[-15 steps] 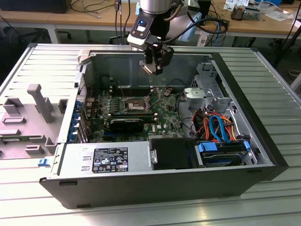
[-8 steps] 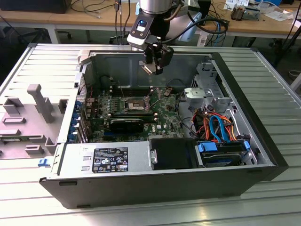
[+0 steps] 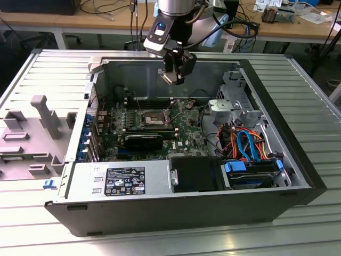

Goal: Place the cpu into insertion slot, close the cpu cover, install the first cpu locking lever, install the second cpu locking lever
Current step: 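Place the cpu into insertion slot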

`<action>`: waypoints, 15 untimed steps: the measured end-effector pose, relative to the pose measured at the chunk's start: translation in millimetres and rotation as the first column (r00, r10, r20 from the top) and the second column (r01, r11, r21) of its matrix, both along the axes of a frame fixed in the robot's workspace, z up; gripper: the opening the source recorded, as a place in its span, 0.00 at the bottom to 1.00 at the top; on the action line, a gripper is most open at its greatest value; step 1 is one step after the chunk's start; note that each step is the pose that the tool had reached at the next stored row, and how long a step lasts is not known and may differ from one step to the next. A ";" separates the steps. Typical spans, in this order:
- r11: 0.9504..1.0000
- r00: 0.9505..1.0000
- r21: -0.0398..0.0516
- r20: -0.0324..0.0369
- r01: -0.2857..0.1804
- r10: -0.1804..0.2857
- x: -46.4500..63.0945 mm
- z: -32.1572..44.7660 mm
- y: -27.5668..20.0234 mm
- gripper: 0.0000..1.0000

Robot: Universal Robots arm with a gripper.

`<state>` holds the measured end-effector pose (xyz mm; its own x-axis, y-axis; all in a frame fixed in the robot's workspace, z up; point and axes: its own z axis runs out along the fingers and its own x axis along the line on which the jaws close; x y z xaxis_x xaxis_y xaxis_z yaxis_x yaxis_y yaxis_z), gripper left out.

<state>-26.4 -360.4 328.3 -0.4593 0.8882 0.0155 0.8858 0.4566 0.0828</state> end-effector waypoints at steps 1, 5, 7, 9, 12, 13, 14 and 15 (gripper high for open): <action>1.000 1.000 0.000 0.000 0.001 -0.001 0.0 0.0 0.0 0.55; 1.000 1.000 0.000 0.000 0.005 -0.005 0.0 0.0 0.0 0.55; 1.000 1.000 0.000 0.000 0.007 -0.007 0.0 0.0 0.0 0.55; 1.000 1.000 0.000 0.000 0.010 -0.010 0.0 -0.1 0.0 0.55; 1.000 1.000 0.000 0.000 0.013 -0.013 0.0 0.0 0.0 0.55; 1.000 1.000 0.000 0.000 0.014 -0.014 0.0 0.0 0.0 0.55; 1.000 1.000 0.000 0.000 0.015 -0.015 0.0 -0.1 0.0 0.55; 1.000 1.000 0.000 0.000 0.016 -0.016 0.0 -0.1 0.0 0.55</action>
<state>-26.4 -360.4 328.3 -0.4449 0.8954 0.0152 0.8930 0.4423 0.0826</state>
